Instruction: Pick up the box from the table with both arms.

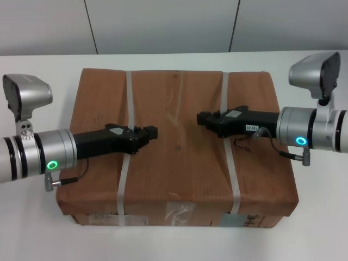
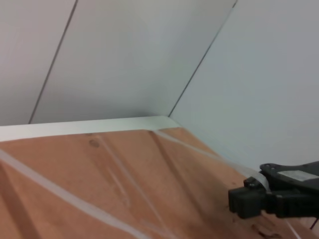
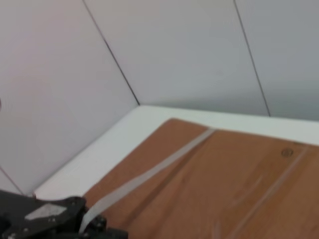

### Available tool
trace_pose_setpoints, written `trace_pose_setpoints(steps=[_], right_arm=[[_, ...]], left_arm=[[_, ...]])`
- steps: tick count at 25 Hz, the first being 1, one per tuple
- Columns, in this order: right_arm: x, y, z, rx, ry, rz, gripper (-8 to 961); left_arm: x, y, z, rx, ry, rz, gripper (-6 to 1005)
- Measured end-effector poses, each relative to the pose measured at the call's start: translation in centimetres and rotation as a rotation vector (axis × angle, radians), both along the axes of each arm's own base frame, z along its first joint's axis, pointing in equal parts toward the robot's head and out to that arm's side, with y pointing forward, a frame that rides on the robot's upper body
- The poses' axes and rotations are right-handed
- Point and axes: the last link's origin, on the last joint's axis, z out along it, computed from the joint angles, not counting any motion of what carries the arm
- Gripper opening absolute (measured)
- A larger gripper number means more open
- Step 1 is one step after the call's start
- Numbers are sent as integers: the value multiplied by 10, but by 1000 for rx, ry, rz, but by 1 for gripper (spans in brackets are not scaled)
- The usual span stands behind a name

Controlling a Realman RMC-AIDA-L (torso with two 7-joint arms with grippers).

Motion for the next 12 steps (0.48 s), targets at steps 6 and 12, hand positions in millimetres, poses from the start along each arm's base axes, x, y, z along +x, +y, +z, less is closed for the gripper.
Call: trace_pose_setpoints(steps=[6, 12], right_arm=[[4, -5, 4, 32, 37, 6, 29], [6, -9, 8, 49, 60, 29, 12]], left_arm=[[3, -2, 3, 2, -24, -34, 81], [6, -8, 7, -11, -56, -73, 62]])
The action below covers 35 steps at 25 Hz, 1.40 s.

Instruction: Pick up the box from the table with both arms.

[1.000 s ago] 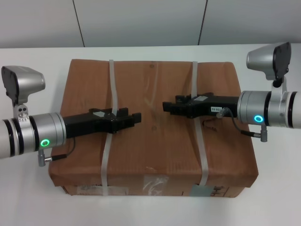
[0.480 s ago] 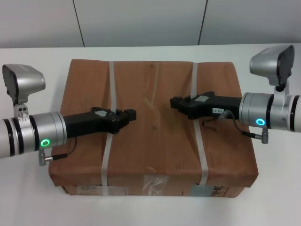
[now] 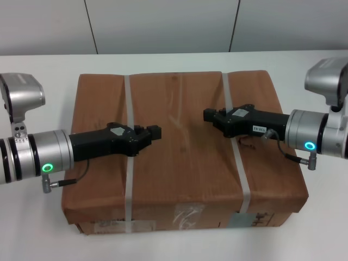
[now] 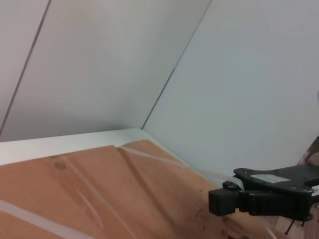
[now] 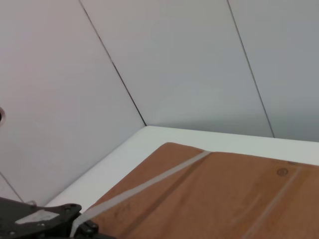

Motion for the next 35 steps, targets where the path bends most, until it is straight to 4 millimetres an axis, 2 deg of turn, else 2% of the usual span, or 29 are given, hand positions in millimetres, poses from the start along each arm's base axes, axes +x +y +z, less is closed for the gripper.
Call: trace_pose_setpoints(steps=[20, 35], right_arm=[[-6, -15, 14, 78, 142, 97, 7], [-12, -24, 26, 103, 226, 147, 7]], left_arm=[[2, -8, 31, 15, -82, -87, 55], [10, -16, 38, -10, -139, -149, 55]])
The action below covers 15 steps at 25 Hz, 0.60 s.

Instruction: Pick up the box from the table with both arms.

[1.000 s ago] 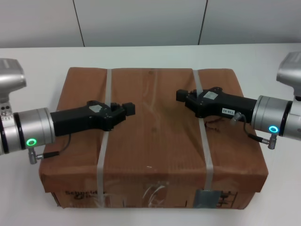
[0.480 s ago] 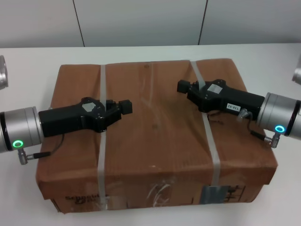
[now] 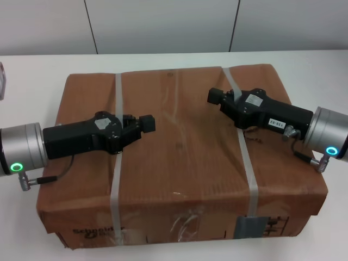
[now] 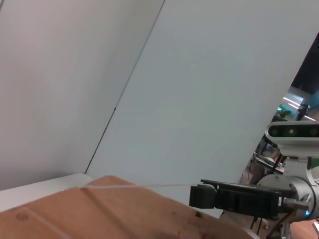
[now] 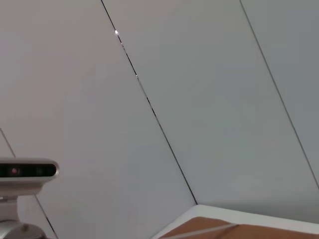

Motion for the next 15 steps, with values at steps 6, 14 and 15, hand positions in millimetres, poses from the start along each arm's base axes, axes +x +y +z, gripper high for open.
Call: trace_pose_setpoints(steps=[6, 14, 15], right_arm=[[-1, -1, 2, 3, 13, 5, 7], [-1, -1, 3, 6, 17, 4, 7], [-1, -1, 3, 6, 17, 4, 7]], left_arm=[[2, -1, 4, 1, -13, -16, 55], [2, -1, 6, 8, -22, -14, 55], [2, -1, 6, 8, -22, -14, 55]])
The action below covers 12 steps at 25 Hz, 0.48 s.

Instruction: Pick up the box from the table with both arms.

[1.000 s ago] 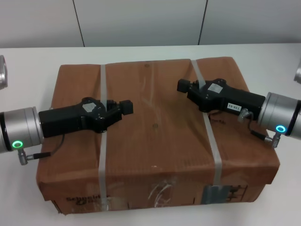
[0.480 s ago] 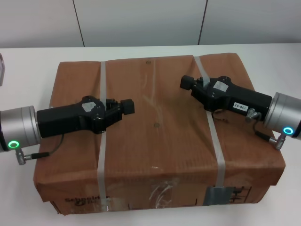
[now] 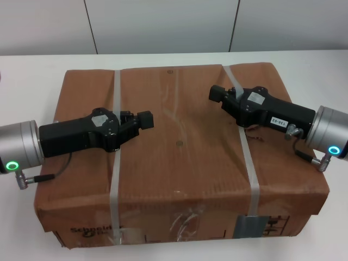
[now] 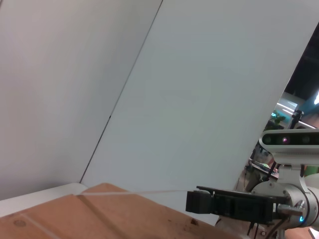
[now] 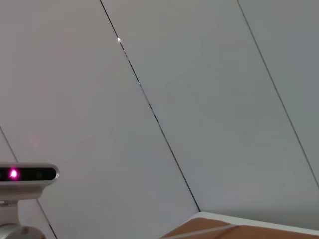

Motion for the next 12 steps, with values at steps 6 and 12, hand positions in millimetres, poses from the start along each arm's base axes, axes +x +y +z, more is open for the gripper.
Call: trace_pose_setpoints(steps=[6, 12], right_arm=[[0, -1, -1, -5, -3, 3, 7], [-1, 0, -1, -8, -7, 8, 7]], left_arm=[[0, 0, 0, 0, 0, -1, 55], [0, 0, -1, -19, 2, 8, 55]])
